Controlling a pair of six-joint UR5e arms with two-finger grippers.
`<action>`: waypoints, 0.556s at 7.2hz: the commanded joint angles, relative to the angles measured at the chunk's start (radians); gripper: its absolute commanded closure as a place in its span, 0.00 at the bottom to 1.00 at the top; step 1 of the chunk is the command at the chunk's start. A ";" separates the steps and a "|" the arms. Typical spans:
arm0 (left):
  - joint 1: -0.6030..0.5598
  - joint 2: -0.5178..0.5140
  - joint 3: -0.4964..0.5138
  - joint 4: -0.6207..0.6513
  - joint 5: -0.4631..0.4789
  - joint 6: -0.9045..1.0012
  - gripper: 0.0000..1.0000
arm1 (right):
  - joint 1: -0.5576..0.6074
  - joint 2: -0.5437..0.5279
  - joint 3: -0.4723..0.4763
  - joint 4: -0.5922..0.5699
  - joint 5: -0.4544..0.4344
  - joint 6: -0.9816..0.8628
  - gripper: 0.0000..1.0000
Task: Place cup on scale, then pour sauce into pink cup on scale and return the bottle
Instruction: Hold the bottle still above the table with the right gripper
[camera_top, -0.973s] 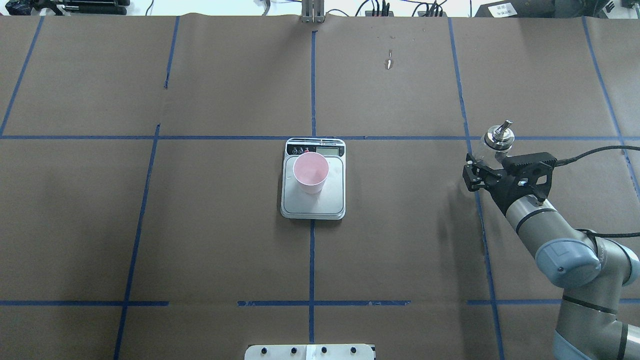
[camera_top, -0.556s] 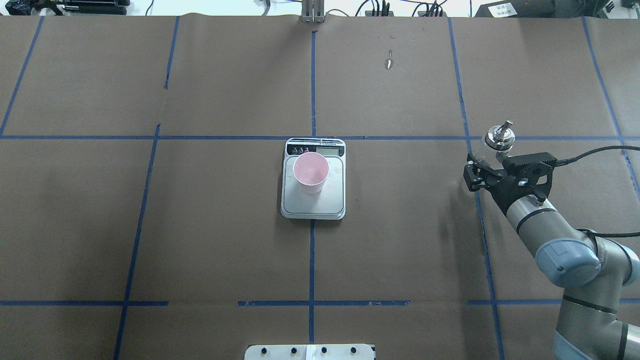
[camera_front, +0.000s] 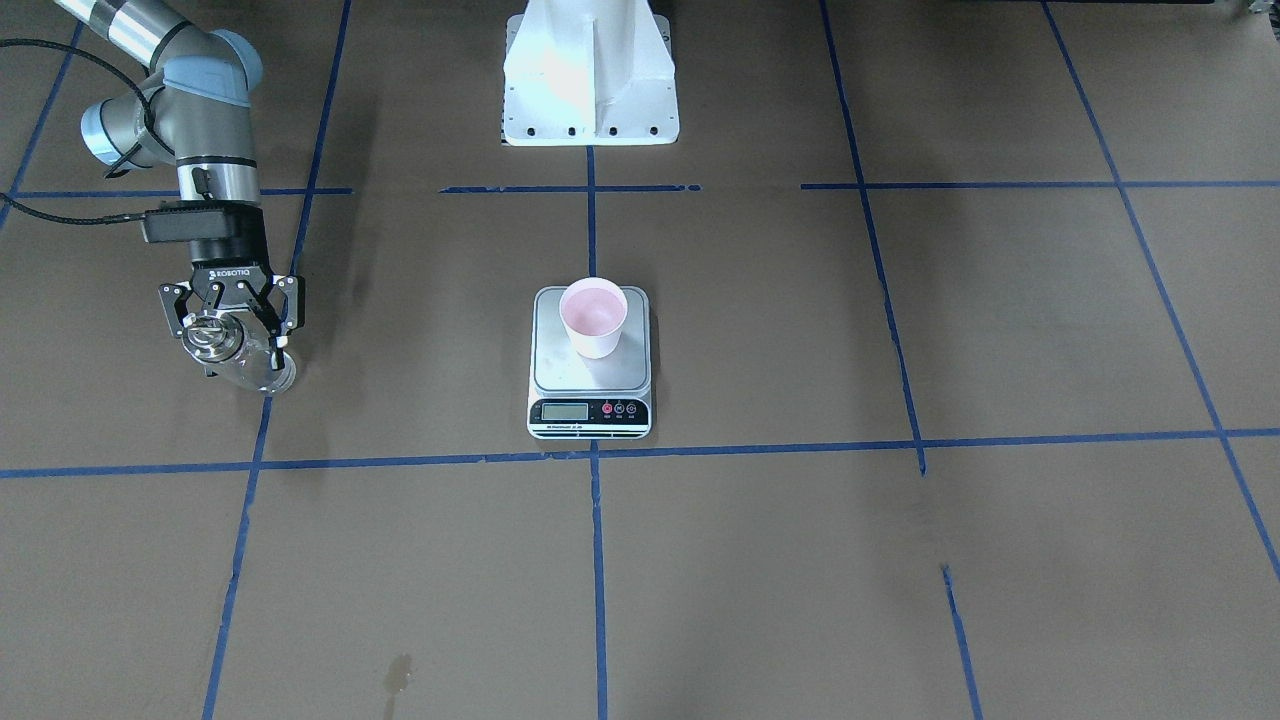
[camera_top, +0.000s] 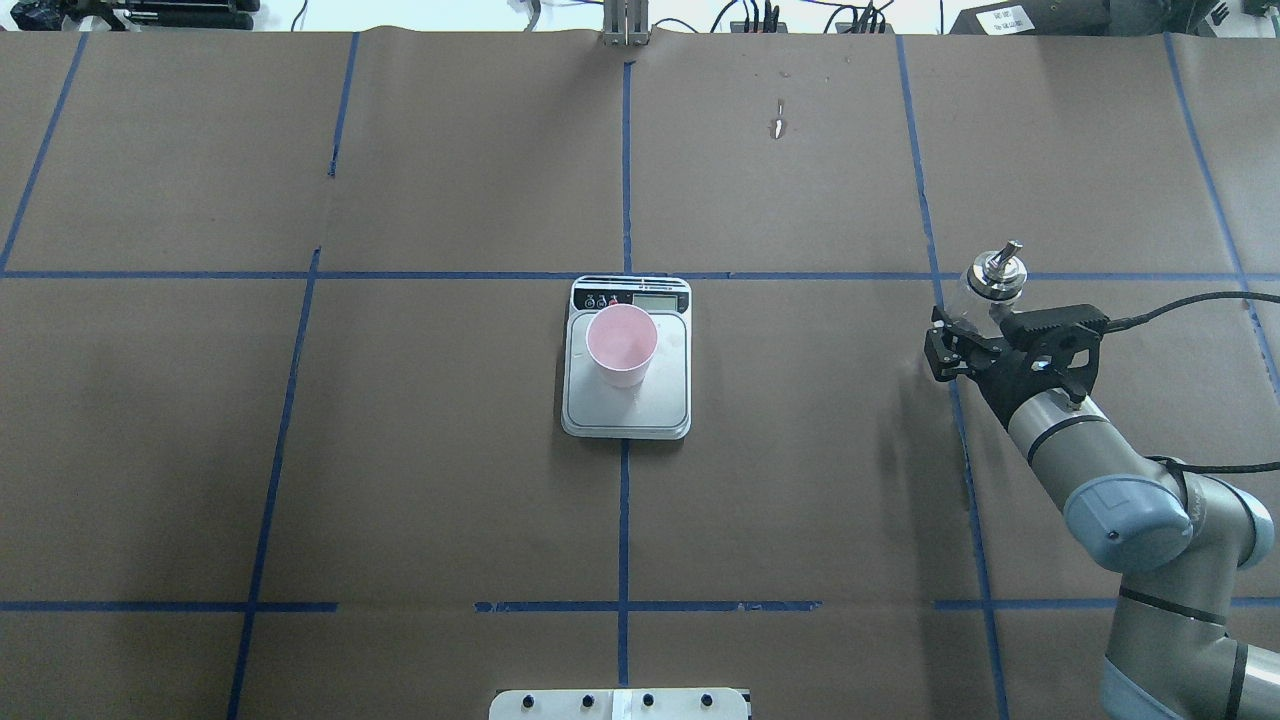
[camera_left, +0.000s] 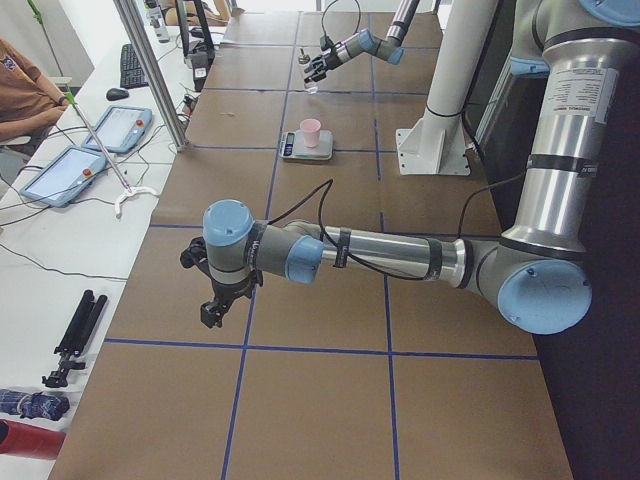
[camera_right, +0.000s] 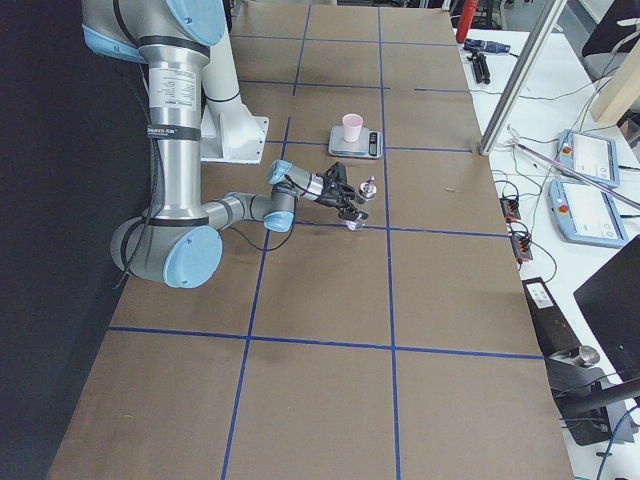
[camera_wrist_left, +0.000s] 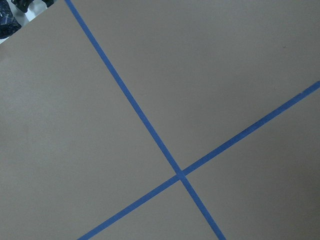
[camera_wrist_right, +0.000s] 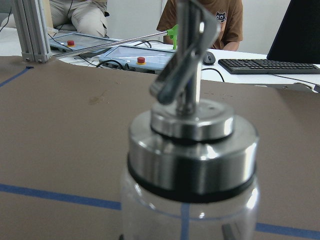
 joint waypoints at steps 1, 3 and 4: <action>0.000 -0.002 -0.001 0.000 0.001 0.000 0.00 | 0.001 0.002 -0.001 0.000 0.003 -0.001 1.00; 0.000 0.000 -0.004 0.000 0.001 0.000 0.00 | 0.002 0.000 0.001 0.000 0.006 -0.009 0.99; 0.000 0.000 -0.004 0.000 0.001 0.000 0.00 | 0.004 0.000 0.001 0.000 0.011 -0.016 0.87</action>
